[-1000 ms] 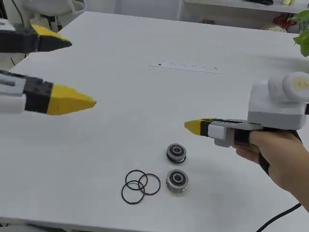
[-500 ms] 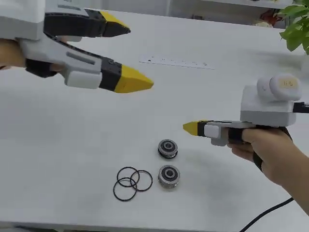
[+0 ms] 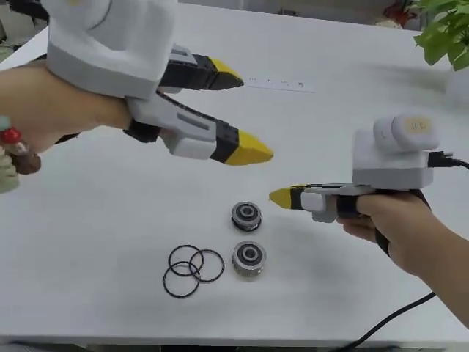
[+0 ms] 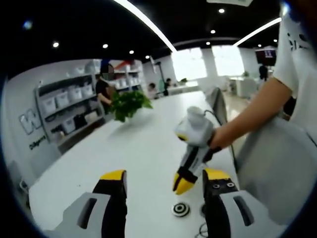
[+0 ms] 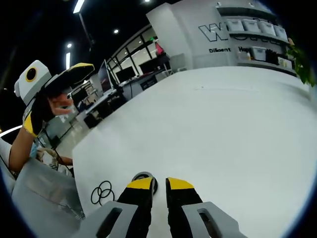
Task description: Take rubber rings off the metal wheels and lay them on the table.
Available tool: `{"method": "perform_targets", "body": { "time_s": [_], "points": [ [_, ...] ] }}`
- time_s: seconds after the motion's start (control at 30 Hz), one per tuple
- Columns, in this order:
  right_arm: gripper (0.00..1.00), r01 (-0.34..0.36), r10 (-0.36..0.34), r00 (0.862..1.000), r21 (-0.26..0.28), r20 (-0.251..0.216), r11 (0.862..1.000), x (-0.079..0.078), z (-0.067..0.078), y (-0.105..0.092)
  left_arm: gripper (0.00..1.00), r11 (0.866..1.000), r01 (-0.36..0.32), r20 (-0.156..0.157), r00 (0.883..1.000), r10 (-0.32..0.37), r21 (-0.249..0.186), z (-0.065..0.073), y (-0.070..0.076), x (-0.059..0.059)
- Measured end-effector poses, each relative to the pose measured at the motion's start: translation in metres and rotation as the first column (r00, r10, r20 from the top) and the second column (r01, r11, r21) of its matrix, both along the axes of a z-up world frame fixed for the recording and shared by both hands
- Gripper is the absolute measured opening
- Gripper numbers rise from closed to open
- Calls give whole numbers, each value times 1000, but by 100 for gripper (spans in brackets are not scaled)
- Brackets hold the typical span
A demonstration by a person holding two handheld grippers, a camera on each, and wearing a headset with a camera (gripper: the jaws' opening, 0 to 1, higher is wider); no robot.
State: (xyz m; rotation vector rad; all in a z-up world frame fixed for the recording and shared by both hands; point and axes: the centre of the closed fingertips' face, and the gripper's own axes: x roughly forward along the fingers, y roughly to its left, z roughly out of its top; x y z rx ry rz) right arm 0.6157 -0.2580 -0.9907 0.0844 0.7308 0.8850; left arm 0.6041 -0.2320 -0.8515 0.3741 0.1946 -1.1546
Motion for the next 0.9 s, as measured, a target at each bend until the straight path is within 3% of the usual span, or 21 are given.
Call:
{"method": "perform_targets", "body": {
  "time_s": [0.1,0.2,0.33,0.43,0.47,0.67,0.9],
  "points": [
    [7,-24,24,1000,-15,-2,1000,-4,-3,2,59,1000,-26,-25,999,25,-17,-13,-1,10],
    [7,-39,39,999,-29,-4,999,-6,-6,3,57,998,-46,-41,998,45,-29,-25,-1,11],
    [8,-63,63,998,-34,-20,997,-10,-10,4,54,999,-32,-53,998,32,-3,-42,-5,-2],
    [8,-79,77,997,-58,-29,995,-13,-16,4,53,1000,-9,-103,995,8,-10,-57,-3,-8],
    [8,-91,88,995,-70,-34,993,-15,-19,4,53,1000,-7,-106,994,6,-9,-60,-2,-8],
    [11,-149,146,989,-104,-38,983,-23,-27,9,46,1000,-12,-114,993,14,23,-84,2,-6],
    [14,-174,171,985,-119,-34,977,-24,-31,10,39,996,-25,-158,987,38,83,-116,4,1]
  ]
}}
